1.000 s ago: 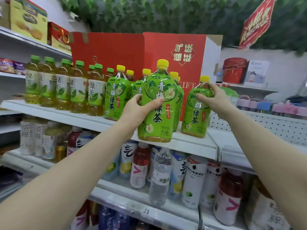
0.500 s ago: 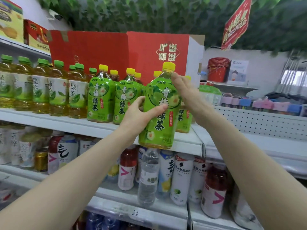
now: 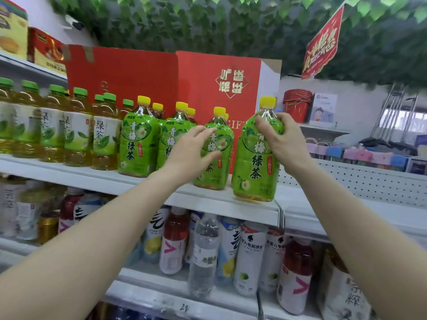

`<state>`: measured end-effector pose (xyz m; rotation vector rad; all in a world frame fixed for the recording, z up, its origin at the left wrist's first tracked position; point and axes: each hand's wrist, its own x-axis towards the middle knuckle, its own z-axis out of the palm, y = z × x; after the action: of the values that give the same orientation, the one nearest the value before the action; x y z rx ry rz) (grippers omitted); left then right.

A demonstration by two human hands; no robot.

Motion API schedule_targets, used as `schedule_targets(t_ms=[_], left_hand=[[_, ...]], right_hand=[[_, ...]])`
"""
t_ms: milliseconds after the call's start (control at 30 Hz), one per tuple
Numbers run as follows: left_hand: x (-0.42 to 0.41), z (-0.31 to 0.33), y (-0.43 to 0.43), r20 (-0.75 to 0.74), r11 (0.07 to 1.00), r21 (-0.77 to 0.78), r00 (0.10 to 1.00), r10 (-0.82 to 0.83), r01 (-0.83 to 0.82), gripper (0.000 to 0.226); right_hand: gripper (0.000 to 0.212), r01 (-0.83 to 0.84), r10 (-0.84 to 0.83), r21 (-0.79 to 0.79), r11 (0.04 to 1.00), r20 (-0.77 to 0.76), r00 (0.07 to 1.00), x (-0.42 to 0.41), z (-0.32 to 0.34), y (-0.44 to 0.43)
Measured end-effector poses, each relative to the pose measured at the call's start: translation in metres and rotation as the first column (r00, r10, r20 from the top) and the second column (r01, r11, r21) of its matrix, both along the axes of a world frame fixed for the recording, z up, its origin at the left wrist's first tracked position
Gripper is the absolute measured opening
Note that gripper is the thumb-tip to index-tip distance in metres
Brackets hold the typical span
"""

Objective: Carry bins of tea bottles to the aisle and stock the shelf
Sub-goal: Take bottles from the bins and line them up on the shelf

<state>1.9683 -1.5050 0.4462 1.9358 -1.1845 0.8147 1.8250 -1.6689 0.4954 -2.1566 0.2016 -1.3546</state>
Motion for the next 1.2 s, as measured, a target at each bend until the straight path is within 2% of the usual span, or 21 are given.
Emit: schedule_targets(t_ms=[100, 200, 400, 467, 533, 600, 633, 800, 967, 1200], left_hand=[[0.011, -0.010, -0.006, 0.068, 0.996, 0.074, 0.996, 0.052, -0.057, 0.075], [0.016, -0.018, -0.012, 0.082, 0.989, 0.099, 0.992, 0.099, -0.107, 0.080], [0.013, -0.021, -0.017, 0.104, 0.980, 0.131, 0.986, 0.134, -0.147, 0.091], [0.011, -0.021, -0.019, 0.120, 0.978, 0.132, 0.982, 0.146, -0.162, 0.098], [0.012, -0.022, -0.022, 0.146, 0.973, 0.151, 0.977, 0.154, -0.176, 0.104], [0.012, -0.023, -0.026, 0.161, 0.962, 0.189, 0.973, 0.168, -0.197, 0.109], [0.013, -0.023, -0.028, 0.166, 0.957, 0.202, 0.971, 0.175, -0.207, 0.111], [0.020, -0.026, -0.033, 0.174, 0.959, 0.194, 0.969, 0.173, -0.206, 0.117], [0.021, -0.027, -0.032, 0.159, 0.970, 0.177, 0.978, 0.139, -0.167, 0.118], [0.020, -0.029, -0.037, 0.196, 0.964, 0.158, 0.964, 0.180, -0.212, 0.117]], right_hand=[[0.073, 0.061, -0.061, 0.003, 0.998, -0.003, 0.998, 0.011, -0.009, -0.009], [0.074, 0.066, -0.066, 0.019, 0.998, -0.035, 0.997, 0.022, -0.016, -0.013], [0.082, 0.278, -0.302, -0.180, 0.944, -0.124, 0.945, 0.024, -0.014, -0.016], [0.083, 0.369, -0.406, -0.273, 0.889, -0.095, 0.909, 0.016, -0.019, -0.010], [0.093, 0.443, -0.526, -0.461, 0.769, -0.060, 0.849, 0.008, -0.029, 0.002], [0.105, 0.411, -0.584, -0.619, 0.669, -0.095, 0.806, 0.006, -0.043, 0.011], [0.109, 0.385, -0.595, -0.654, 0.651, -0.125, 0.794, 0.008, -0.047, 0.012], [0.113, 0.359, -0.566, -0.608, 0.708, -0.183, 0.804, 0.021, -0.051, 0.001], [0.117, 0.367, -0.566, -0.606, 0.705, -0.172, 0.806, 0.038, -0.053, -0.012], [0.119, 0.358, -0.570, -0.607, 0.709, -0.195, 0.798, 0.051, -0.053, -0.028]])
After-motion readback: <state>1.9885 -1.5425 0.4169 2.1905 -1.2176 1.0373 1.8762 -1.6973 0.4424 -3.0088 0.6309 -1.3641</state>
